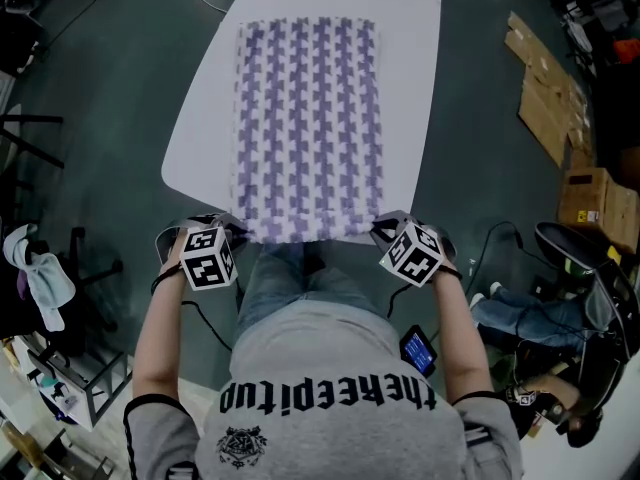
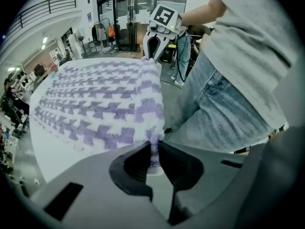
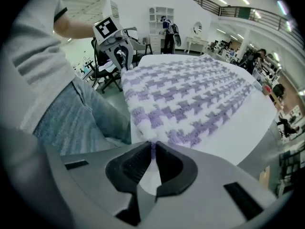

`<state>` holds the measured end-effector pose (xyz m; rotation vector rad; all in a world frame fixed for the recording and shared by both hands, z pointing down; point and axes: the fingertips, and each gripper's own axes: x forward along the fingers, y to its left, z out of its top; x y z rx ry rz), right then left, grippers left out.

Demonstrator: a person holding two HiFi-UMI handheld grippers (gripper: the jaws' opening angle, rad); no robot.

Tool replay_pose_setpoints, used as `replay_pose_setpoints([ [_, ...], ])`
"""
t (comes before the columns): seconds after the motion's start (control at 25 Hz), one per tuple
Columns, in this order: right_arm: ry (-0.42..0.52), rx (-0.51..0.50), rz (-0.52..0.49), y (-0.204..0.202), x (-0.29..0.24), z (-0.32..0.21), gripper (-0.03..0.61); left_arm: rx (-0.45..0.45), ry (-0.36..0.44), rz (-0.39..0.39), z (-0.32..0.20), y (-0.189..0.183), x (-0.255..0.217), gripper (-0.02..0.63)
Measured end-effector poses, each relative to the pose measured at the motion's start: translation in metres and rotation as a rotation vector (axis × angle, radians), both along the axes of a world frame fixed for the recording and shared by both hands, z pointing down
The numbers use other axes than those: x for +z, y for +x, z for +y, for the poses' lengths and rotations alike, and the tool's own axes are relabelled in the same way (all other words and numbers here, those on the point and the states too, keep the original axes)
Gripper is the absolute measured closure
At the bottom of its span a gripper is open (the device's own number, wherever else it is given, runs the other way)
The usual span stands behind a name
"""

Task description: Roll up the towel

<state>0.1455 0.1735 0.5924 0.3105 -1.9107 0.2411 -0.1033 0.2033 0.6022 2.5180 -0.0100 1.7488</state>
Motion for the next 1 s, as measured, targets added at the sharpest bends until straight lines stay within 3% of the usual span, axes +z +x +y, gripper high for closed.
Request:
replay_pose_setpoints([
  [0.32, 0.053, 0.047, -0.021, 0.003, -0.016, -0.065, 0.552, -0.057, -0.022, 0.032, -0.063, 0.0, -0.01, 0.568],
  [1.0, 0.188, 0.031, 0.14, -0.002, 0.013, -0.12, 0.552, 0.065, 0.109, -0.127, -0.133, -0.001, 0.005, 0.555],
])
